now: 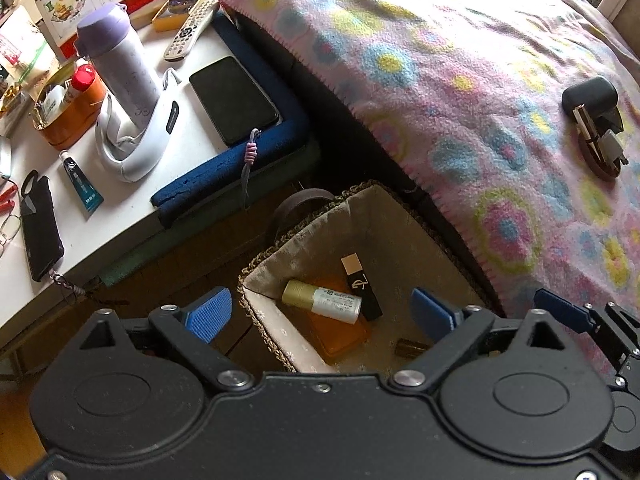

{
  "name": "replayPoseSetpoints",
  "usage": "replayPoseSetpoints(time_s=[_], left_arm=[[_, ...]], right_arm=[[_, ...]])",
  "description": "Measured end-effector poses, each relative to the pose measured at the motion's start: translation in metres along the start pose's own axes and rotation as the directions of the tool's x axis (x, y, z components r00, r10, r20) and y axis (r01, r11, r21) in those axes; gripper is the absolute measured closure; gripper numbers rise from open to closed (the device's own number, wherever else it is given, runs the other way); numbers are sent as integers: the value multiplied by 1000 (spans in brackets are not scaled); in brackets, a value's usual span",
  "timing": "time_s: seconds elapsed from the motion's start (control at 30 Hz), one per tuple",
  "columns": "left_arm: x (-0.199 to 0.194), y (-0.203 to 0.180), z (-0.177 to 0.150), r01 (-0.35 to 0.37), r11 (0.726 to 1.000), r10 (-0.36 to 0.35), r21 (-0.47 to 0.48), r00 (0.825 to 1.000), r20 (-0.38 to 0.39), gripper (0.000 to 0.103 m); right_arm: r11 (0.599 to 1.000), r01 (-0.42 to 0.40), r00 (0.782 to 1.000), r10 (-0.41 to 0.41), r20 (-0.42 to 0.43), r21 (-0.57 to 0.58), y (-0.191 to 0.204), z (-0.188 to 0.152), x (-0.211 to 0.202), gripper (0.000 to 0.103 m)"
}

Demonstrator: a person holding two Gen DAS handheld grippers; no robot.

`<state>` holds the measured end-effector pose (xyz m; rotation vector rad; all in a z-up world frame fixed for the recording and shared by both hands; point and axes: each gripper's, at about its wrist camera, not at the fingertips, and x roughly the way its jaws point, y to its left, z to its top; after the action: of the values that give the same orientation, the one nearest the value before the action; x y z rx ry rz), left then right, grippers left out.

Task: Organize rigid objects
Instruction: 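Open the left gripper to drop the CIELO tube while the right gripper releases the bottle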

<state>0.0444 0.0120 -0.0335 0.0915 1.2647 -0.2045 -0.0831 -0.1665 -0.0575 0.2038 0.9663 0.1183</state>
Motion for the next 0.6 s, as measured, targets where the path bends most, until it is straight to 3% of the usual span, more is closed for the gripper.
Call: replayPoseSetpoints(time_s=[0.6], left_arm=[[0, -1, -1, -12, 1000, 12, 13, 1000, -1, 10]], right_arm=[[1000, 24, 999, -24, -28, -5, 0, -3, 4, 29]])
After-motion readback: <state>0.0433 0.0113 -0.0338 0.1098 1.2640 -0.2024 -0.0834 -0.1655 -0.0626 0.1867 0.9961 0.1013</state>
